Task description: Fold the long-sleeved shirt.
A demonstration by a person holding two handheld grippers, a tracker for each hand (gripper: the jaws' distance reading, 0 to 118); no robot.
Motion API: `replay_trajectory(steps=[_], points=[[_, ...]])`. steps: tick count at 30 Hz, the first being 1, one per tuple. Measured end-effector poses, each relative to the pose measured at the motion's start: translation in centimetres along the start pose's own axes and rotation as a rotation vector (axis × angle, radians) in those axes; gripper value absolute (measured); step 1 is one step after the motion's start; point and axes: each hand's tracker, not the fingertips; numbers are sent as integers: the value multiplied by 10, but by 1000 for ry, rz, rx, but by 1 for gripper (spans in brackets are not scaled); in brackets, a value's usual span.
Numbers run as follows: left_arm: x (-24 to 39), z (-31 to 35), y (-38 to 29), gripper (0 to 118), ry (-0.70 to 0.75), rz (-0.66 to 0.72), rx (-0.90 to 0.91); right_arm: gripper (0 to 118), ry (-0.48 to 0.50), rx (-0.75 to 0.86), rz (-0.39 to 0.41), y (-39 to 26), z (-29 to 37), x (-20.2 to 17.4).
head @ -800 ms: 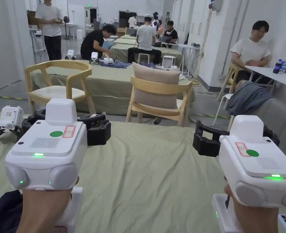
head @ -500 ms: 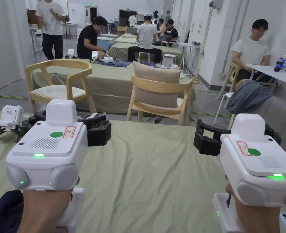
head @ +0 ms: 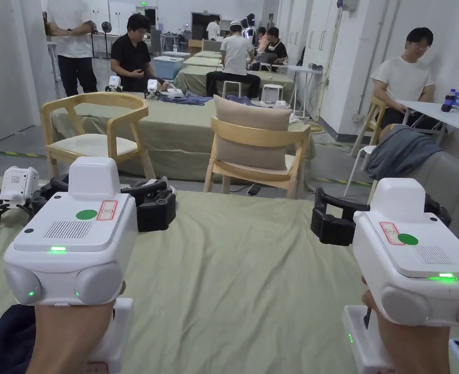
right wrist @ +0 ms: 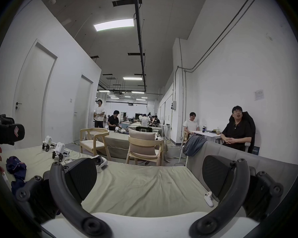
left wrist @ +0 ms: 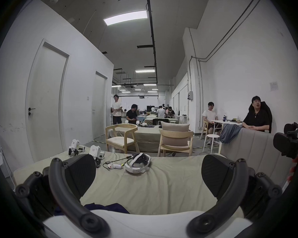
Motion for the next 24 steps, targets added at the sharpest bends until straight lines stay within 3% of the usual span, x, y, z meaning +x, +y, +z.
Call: replay_trajectory(steps=[24], points=[[-2, 0, 2, 111, 2, 8, -3, 118, 7, 13, 30, 2, 1, -4]])
